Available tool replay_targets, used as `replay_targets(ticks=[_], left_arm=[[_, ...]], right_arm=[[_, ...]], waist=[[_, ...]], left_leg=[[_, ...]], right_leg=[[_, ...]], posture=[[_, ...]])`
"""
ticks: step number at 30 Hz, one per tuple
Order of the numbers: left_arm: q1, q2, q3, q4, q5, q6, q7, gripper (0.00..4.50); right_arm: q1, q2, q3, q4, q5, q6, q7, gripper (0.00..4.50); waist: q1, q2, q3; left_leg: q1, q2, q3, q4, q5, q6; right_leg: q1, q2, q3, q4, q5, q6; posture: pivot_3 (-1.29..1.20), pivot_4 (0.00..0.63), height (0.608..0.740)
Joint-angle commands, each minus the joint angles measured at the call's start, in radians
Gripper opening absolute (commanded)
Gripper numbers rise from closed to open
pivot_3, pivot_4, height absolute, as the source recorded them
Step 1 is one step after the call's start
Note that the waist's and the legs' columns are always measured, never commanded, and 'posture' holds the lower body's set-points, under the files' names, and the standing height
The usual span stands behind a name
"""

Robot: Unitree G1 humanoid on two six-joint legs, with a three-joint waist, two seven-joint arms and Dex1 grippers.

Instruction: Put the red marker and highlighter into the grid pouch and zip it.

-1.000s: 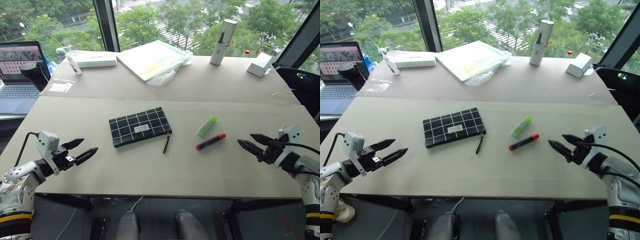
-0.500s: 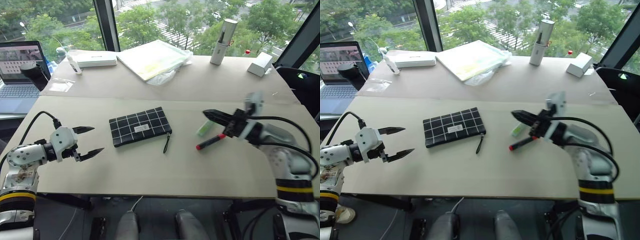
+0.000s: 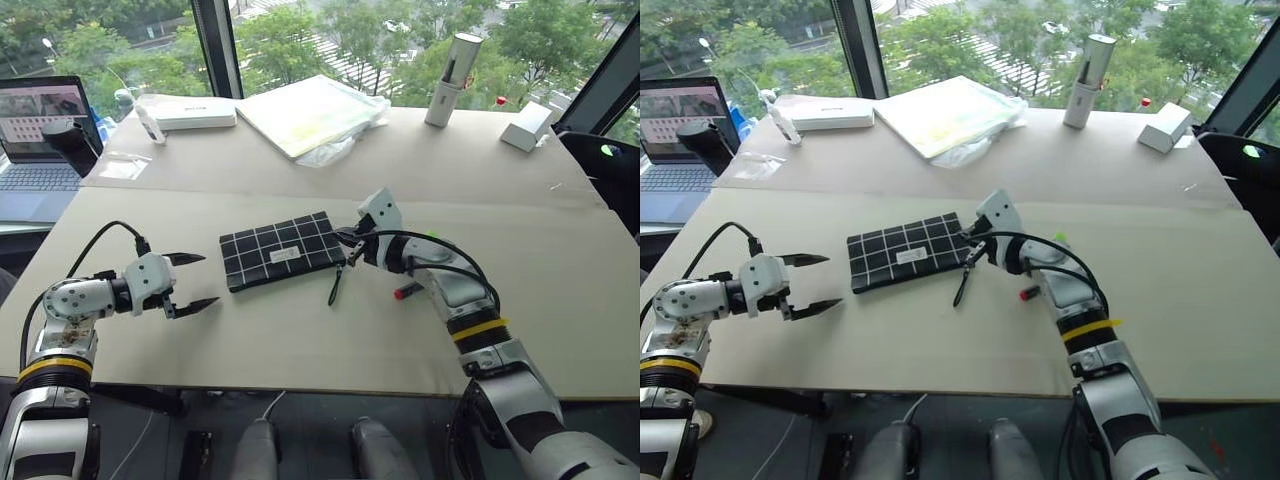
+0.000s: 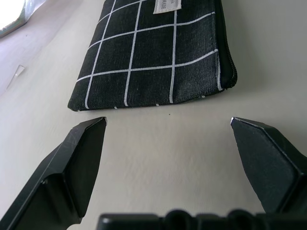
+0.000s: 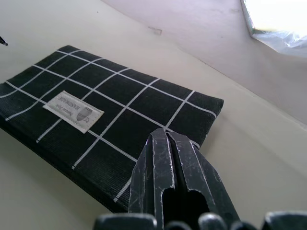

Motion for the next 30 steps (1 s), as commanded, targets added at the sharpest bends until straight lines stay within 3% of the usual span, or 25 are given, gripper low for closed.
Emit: replay_targets(ticks=[1, 10, 21, 30], left_arm=[[0.008, 0.006, 0.002, -0.006, 0.001, -0.030, 0.006, 4.50], [-0.009, 0.003, -0.040, 0.035, 0.066, -0.102, 0.035, 4.50], [-0.207, -0.055, -0.199, 0.303, 0.347, -0.407, 0.313, 4.50], [-0.262, -0.095, -0.249, 0.385, 0.376, -0.495, 0.372, 4.50]], right_arm=[[-0.018, -0.007, 0.075, 0.020, -0.090, -0.065, 0.026, 0.05], [-0.040, -0.015, 0.139, 0.108, -0.221, -0.173, 0.036, 0.05], [-0.051, -0.017, 0.113, 0.117, -0.247, -0.221, 0.060, 0.05], [-0.030, -0.019, 0.103, 0.096, -0.242, -0.208, 0.061, 0.05]], waist=[[-0.001, 0.000, 0.000], [0.000, 0.000, 0.000], [0.017, 0.001, -0.001], [0.032, 0.002, -0.001]], left_leg=[[0.000, 0.000, 0.000, 0.000, 0.000, 0.000], [0.001, 0.000, 0.000, 0.000, 0.000, 0.000], [0.007, 0.000, 0.000, 0.001, 0.003, 0.000], [0.007, 0.000, 0.000, 0.001, 0.004, 0.000]], right_leg=[[0.000, 0.000, 0.000, 0.000, 0.000, 0.000], [0.000, 0.000, -0.001, 0.000, 0.000, 0.000], [0.006, 0.000, -0.001, 0.002, 0.000, -0.001], [0.006, 0.000, -0.001, 0.003, 0.001, -0.001]], posture=[[0.00, 0.150, 0.737], [0.00, 0.150, 0.737], [0.00, 0.150, 0.737], [0.00, 0.150, 0.737]])
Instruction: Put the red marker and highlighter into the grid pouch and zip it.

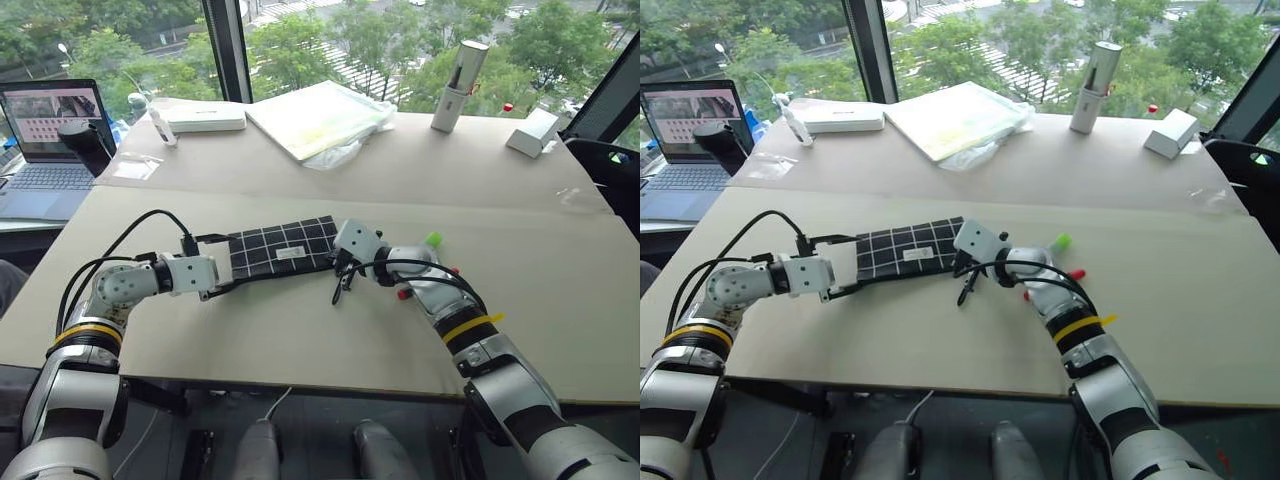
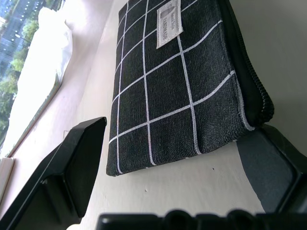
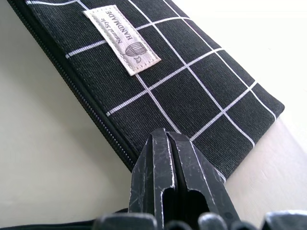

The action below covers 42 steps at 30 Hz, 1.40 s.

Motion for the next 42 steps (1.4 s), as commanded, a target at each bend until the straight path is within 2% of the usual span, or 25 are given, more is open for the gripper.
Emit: replay_targets(ticks=[1, 22, 25, 28, 29, 31, 35, 39, 42], left_arm=[[-0.001, -0.022, -0.044, 0.035, 0.041, -0.017, 0.000, 4.50], [-0.041, -0.107, -0.056, 0.085, 0.017, -0.018, -0.085, 4.50], [-0.049, -0.103, -0.047, 0.093, 0.012, -0.012, -0.085, 3.81], [-0.055, -0.096, -0.047, 0.099, 0.013, -0.011, -0.086, 2.73], [-0.057, -0.094, -0.048, 0.100, 0.012, -0.011, -0.086, 2.18], [-0.060, -0.095, -0.045, 0.101, 0.003, -0.010, -0.101, 1.59], [-0.061, -0.107, -0.030, 0.097, -0.037, -0.006, -0.158, 0.08], [-0.060, -0.120, -0.009, 0.089, -0.086, 0.024, -0.217, 0.04], [-0.065, -0.136, 0.031, 0.078, -0.149, 0.134, -0.270, 0.04]], right_arm=[[0.000, -0.004, -0.025, -0.030, 0.003, -0.007, -0.001, 0.05], [-0.024, -0.004, -0.035, -0.014, 0.002, -0.009, -0.010, 0.05], [-0.023, -0.009, -0.039, -0.013, 0.003, -0.010, -0.010, 0.00], [-0.022, -0.012, -0.041, -0.012, 0.002, -0.011, -0.011, 0.00], [-0.022, -0.013, -0.042, -0.011, 0.001, -0.011, -0.012, 0.00], [-0.023, -0.013, -0.043, -0.008, 0.001, -0.012, -0.012, 0.00], [-0.027, -0.011, -0.045, -0.001, 0.000, -0.015, -0.013, 0.00], [-0.032, -0.010, -0.048, 0.011, 0.000, -0.021, -0.014, 0.00], [-0.037, -0.005, -0.061, 0.018, 0.010, -0.020, -0.014, 0.00]], waist=[[0.002, 0.000, 0.000], [0.003, 0.000, 0.000], [0.003, 0.000, 0.000], [0.003, 0.000, 0.000], [0.002, 0.000, 0.000], [0.001, 0.000, 0.000], [-0.001, 0.000, 0.000], [-0.003, 0.000, 0.000], [-0.003, 0.000, 0.000]], left_leg=[[0.000, 0.000, 0.000, 0.000, 0.000, 0.000], [0.000, 0.000, 0.000, 0.000, 0.000, 0.000], [0.000, 0.000, 0.000, 0.000, 0.000, 0.000], [0.000, 0.000, 0.000, 0.000, 0.000, 0.000], [0.000, 0.000, 0.000, 0.000, 0.000, 0.000], [0.000, 0.000, 0.000, 0.000, 0.000, 0.000], [0.000, 0.000, 0.000, 0.000, 0.000, 0.000], [0.000, 0.000, 0.000, -0.001, 0.000, 0.000], [-0.001, 0.000, 0.000, -0.001, 0.000, 0.000]], right_leg=[[0.000, 0.000, 0.000, 0.000, 0.000, 0.000], [0.000, 0.000, 0.000, 0.000, 0.000, 0.000], [0.000, 0.000, 0.000, 0.000, 0.000, 0.000], [0.000, 0.000, 0.000, 0.000, 0.000, 0.000], [0.000, 0.000, 0.000, 0.000, 0.000, 0.000], [0.000, 0.000, 0.000, 0.000, 0.000, 0.000], [0.000, 0.000, 0.000, 0.000, 0.000, 0.000], [0.000, 0.000, 0.000, -0.001, 0.000, 0.000], [-0.001, 0.000, 0.000, -0.001, 0.000, 0.000]], posture=[[0.00, 0.150, 0.737], [0.00, 0.150, 0.737], [0.00, 0.150, 0.737], [0.00, 0.150, 0.737], [0.00, 0.150, 0.737], [0.00, 0.150, 0.737], [0.00, 0.150, 0.737], [0.00, 0.150, 0.737], [0.00, 0.150, 0.737]])
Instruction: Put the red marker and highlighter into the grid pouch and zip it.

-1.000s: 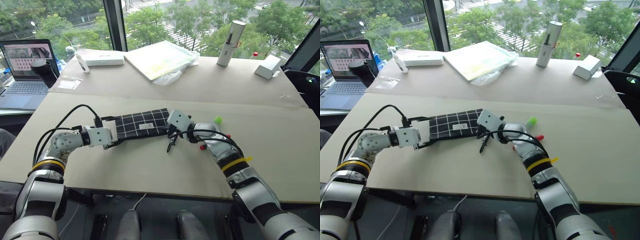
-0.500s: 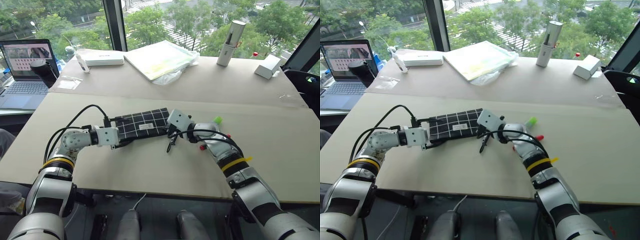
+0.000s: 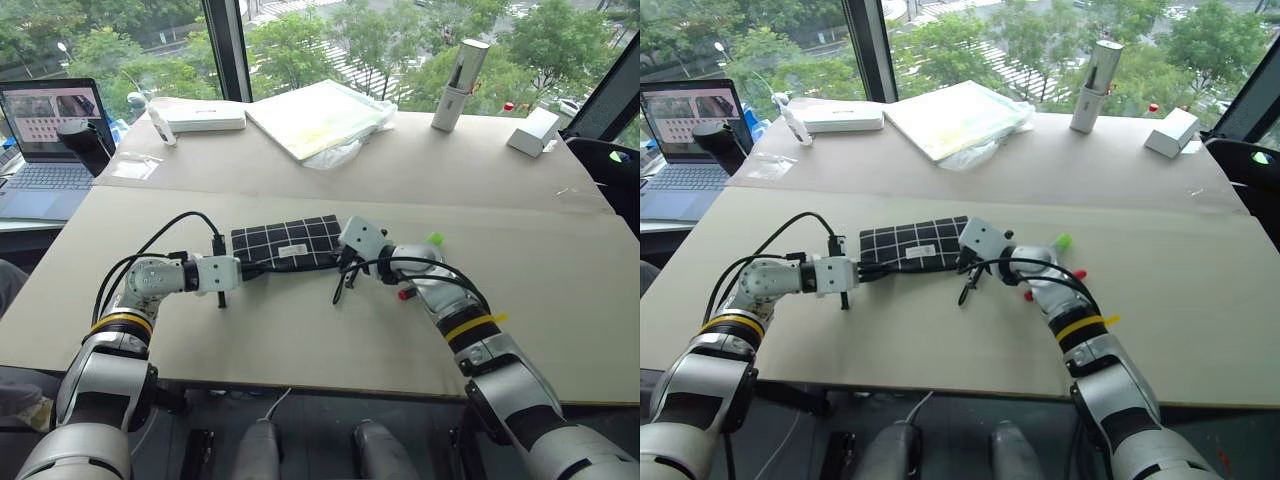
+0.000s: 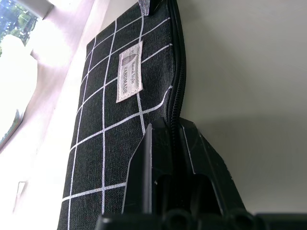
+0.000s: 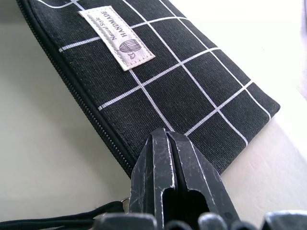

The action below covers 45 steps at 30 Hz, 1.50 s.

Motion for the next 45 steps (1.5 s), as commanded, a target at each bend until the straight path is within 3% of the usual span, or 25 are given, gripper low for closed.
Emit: replay_targets(ticks=[1, 2, 5, 9, 11, 14, 19, 26, 33, 45], left_arm=[[0.006, -0.022, 0.047, -0.015, -0.087, 0.153, -0.088, 0.04], [0.006, -0.022, 0.054, -0.029, -0.106, 0.199, -0.119, 0.04], [0.020, -0.009, 0.067, -0.074, -0.133, 0.274, -0.179, 0.00], [0.045, 0.002, 0.090, -0.151, -0.162, 0.369, -0.188, 0.00], [0.068, 0.005, 0.099, -0.219, -0.176, 0.437, -0.173, 0.00], [0.101, -0.004, 0.125, -0.351, -0.207, 0.582, -0.125, 0.00], [0.161, -0.008, 0.153, -0.589, -0.236, 0.810, -0.021, 0.00], [0.218, -0.020, 0.155, -0.778, -0.230, 0.983, 0.104, 0.00], [0.246, -0.038, 0.140, -0.838, -0.237, 1.030, 0.120, 0.00], [0.240, -0.054, 0.138, -0.855, -0.244, 1.047, 0.135, 0.00]], right_arm=[[-0.031, 0.007, -0.048, -0.005, 0.029, -0.007, -0.003, 0.00], [-0.036, 0.019, -0.081, -0.009, 0.069, 0.010, 0.003, 0.00], [-0.063, 0.048, -0.202, -0.020, 0.203, 0.092, 0.022, 0.77], [-0.086, 0.040, -0.319, -0.082, 0.347, 0.197, 0.061, 2.13], [-0.082, 0.007, -0.383, -0.177, 0.475, 0.350, 0.122, 2.86], [-0.040, -0.045, -0.410, -0.291, 0.541, 0.451, 0.146, 2.86], [0.107, -0.102, -0.348, -0.447, 0.481, 0.488, 0.076, 2.86], [0.229, -0.025, -0.297, -0.578, 0.436, 0.560, -0.123, 2.86], [0.169, 0.043, -0.304, -0.485, 0.414, 0.532, -0.215, 2.86], [0.051, 0.103, -0.286, -0.205, 0.345, 0.390, -0.235, 2.86]], waist=[[0.000, 0.000, 0.000], [-0.001, 0.000, 0.000], [-0.007, 0.000, 0.000], [-0.013, 0.000, 0.000], [-0.017, 0.000, 0.000], [-0.021, 0.000, 0.000], [-0.024, 0.000, 0.000], [-0.031, 0.001, 0.000], [-0.026, 0.001, 0.001], [-0.028, 0.001, 0.001]], left_leg=[[0.000, 0.000, 0.000, 0.000, 0.000, 0.000], [0.000, 0.000, 0.000, 0.000, 0.000, 0.000], [-0.002, 0.000, -0.001, 0.000, 0.000, 0.000], [-0.003, 0.000, -0.002, 0.000, 0.000, 0.000], [-0.003, 0.000, -0.003, 0.000, 0.000, 0.000], [-0.005, 0.000, -0.005, 0.000, 0.000, 0.000], [-0.006, 0.000, -0.008, 0.000, 0.000, 0.000], [-0.007, 0.000, -0.009, 0.000, 0.000, 0.000], [-0.007, 0.000, -0.010, 0.000, 0.001, -0.001], [-0.007, 0.000, -0.011, 0.000, 0.001, -0.002]], right_leg=[[0.000, 0.000, 0.000, 0.000, 0.000, 0.000], [-0.001, 0.000, 0.000, 0.000, 0.000, 0.000], [-0.002, 0.000, 0.000, 0.000, 0.000, 0.000], [-0.002, 0.000, -0.001, 0.000, 0.000, 0.000], [-0.002, 0.000, -0.002, 0.000, 0.000, 0.000], [-0.002, 0.000, -0.003, 0.000, 0.000, 0.000], [-0.002, 0.000, -0.006, 0.000, 0.000, 0.000], [-0.003, 0.001, -0.006, 0.000, 0.000, 0.000], [-0.002, 0.001, -0.006, -0.001, 0.000, 0.000], [-0.002, 0.001, -0.007, -0.001, 0.000, -0.001]], posture=[[0.00, 0.150, 0.737], [0.00, 0.150, 0.737], [0.00, 0.150, 0.737], [0.00, 0.150, 0.737], [0.00, 0.150, 0.737], [0.00, 0.150, 0.737], [0.00, 0.150, 0.737], [0.00, 0.150, 0.737], [0.00, 0.150, 0.737], [0.00, 0.150, 0.737]])
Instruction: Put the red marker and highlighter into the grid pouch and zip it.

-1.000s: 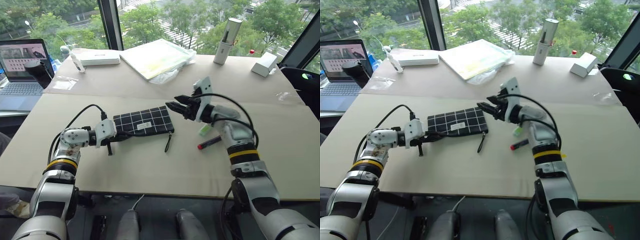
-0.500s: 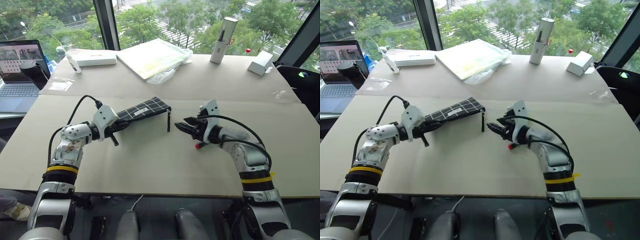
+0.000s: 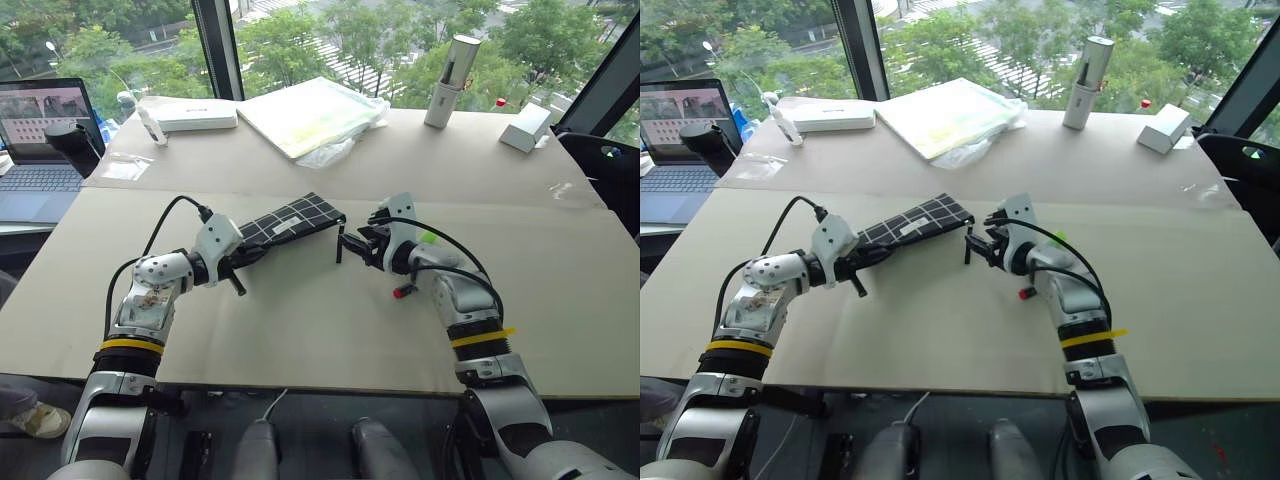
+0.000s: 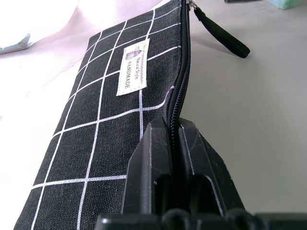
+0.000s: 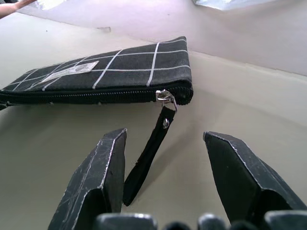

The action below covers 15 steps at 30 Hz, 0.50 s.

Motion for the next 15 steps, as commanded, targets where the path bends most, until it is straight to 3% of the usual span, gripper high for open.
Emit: replay_targets(ticks=[1, 8, 11, 15], left_arm=[[-0.016, -0.005, 0.007, -0.046, -0.018, 0.007, 0.010, 0.00], [-0.017, -0.012, 0.007, -0.055, -0.023, 0.014, 0.018, 0.00], [-0.018, -0.014, 0.007, -0.056, -0.022, 0.017, 0.019, 0.00], [-0.021, -0.017, 0.008, -0.055, -0.020, 0.019, 0.022, 0.00]], right_arm=[[-0.050, 0.019, -0.010, 0.042, -0.008, -0.054, -0.006, 2.86], [-0.090, 0.049, -0.012, 0.145, -0.031, -0.112, -0.015, 2.86], [-0.093, 0.051, -0.010, 0.160, -0.039, -0.136, -0.009, 2.17], [-0.086, 0.047, 0.000, 0.146, -0.038, -0.151, 0.025, 0.76]], waist=[[0.000, 0.000, 0.000], [0.000, 0.000, 0.000], [-0.001, 0.000, 0.000], [-0.001, 0.000, 0.000]], left_leg=[[0.000, 0.000, 0.000, 0.000, 0.000, 0.000], [0.000, 0.000, 0.000, 0.000, 0.000, 0.000], [0.000, 0.000, 0.000, 0.000, 0.000, 0.000], [0.000, 0.000, 0.000, 0.000, 0.000, 0.000]], right_leg=[[0.000, 0.000, 0.000, 0.000, 0.000, 0.000], [0.000, 0.000, 0.000, 0.000, 0.000, 0.000], [0.000, 0.000, 0.000, 0.000, 0.000, 0.000], [0.000, 0.000, 0.000, 0.000, 0.000, 0.000]], posture=[[0.00, 0.150, 0.737], [0.00, 0.150, 0.737], [0.00, 0.150, 0.737], [0.00, 0.150, 0.737]])
